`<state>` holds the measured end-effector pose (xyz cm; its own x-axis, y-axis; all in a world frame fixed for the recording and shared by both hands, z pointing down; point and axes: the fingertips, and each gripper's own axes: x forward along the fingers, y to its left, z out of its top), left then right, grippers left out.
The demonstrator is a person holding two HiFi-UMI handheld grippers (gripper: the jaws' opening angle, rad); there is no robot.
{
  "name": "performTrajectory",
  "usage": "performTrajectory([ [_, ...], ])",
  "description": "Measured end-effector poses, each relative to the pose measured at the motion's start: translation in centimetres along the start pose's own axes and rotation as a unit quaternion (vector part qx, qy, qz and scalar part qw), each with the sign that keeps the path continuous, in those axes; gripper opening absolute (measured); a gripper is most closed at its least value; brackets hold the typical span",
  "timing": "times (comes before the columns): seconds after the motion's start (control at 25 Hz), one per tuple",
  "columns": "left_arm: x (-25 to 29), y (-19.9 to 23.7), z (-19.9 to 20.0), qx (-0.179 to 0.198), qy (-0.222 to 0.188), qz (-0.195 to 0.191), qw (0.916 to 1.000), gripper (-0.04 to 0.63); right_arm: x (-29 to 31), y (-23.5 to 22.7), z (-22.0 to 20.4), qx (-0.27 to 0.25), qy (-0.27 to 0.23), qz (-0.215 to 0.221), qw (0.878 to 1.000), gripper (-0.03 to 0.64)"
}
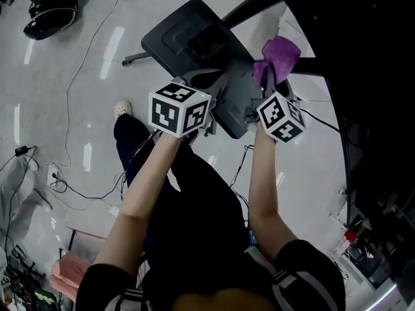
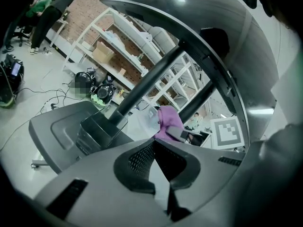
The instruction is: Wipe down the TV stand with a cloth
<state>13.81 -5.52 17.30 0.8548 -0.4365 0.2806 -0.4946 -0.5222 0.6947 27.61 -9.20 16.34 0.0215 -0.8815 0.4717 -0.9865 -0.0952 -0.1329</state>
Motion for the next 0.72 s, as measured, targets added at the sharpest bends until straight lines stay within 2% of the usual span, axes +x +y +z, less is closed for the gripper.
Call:
performTrajectory([
  [0.12, 0.2, -1.0, 0.6, 0.007, -0.002, -0.005, 1.0, 0.007, -2.2, 0.2, 2.5, -0.017, -0.031, -0.008, 0.999, 0.089],
  [0.32, 0.8, -2.3, 1.0, 0.013, -0.003, -0.016, 0.9998, 0.006, -5.3, -0.7, 5.4, -0.024, -0.072, -0.055, 0.996, 0.089],
  [0.48, 1.3, -2.5, 0.6, 0.011, 0.0, -0.019, 0.9997, 0.008, -7.1, -1.9, 6.9, -0.03, -0.106, -0.104, 0.988, 0.089],
  [0.72, 1.7, -2.7, 0.5, 0.01, 0.001, -0.024, 0.9997, 0.006, -8.3, -3.1, 8.1, -0.04, -0.13, -0.14, 0.981, 0.089],
])
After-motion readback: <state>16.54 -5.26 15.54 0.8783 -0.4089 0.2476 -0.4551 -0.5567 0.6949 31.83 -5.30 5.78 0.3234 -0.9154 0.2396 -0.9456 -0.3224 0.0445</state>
